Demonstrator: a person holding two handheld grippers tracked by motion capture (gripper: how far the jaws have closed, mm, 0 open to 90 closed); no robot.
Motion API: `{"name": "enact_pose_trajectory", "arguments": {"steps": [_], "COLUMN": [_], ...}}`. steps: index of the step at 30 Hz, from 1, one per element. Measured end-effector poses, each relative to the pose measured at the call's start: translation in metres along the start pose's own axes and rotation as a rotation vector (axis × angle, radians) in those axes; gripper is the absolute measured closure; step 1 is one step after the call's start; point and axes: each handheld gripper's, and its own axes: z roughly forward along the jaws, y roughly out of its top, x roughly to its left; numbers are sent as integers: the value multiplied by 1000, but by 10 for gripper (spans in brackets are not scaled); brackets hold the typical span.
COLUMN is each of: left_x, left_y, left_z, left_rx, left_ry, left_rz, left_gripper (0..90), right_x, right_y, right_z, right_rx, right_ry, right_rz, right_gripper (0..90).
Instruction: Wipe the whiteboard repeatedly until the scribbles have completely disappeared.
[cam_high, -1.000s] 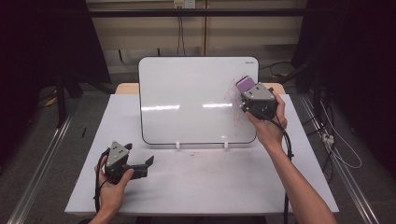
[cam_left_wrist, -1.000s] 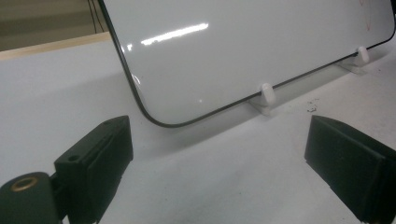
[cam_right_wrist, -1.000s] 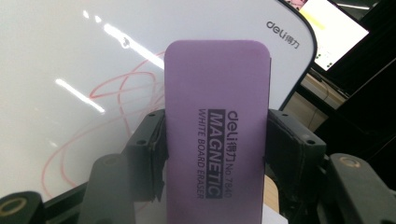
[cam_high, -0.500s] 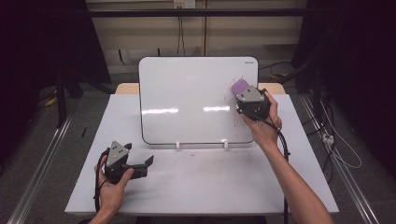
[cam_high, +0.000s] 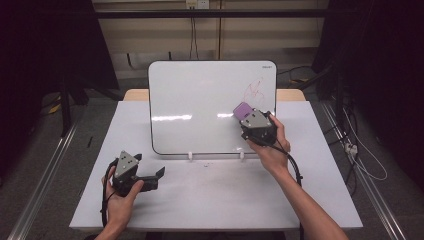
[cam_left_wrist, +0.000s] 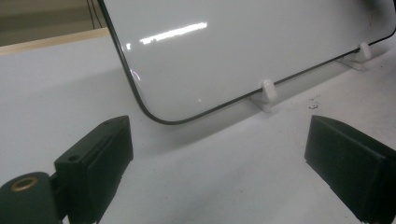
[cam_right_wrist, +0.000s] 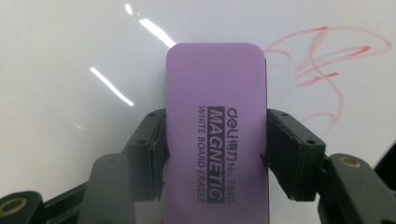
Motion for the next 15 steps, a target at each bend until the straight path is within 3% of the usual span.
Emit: {"name": "enact_pose_trajectory", "arguments": {"steps": [5, 11, 15], "left_x": [0, 0, 0], "left_y": [0, -1, -1], "left_z": [0, 0, 0], "left_rx": [3, -1, -2], "left_ry": [-3, -1, -2], "left_rz": [-1, -2, -9], "left_gripper": [77, 77, 77], "right_x": [-11, -47, -59], "right_y": [1, 11, 15], "right_z": [3, 9, 12], "right_rx": [-13, -13, -7], "right_ry": [5, -66, -93], "right_rz": [31, 92, 100], "right_gripper": [422, 422, 422]}}
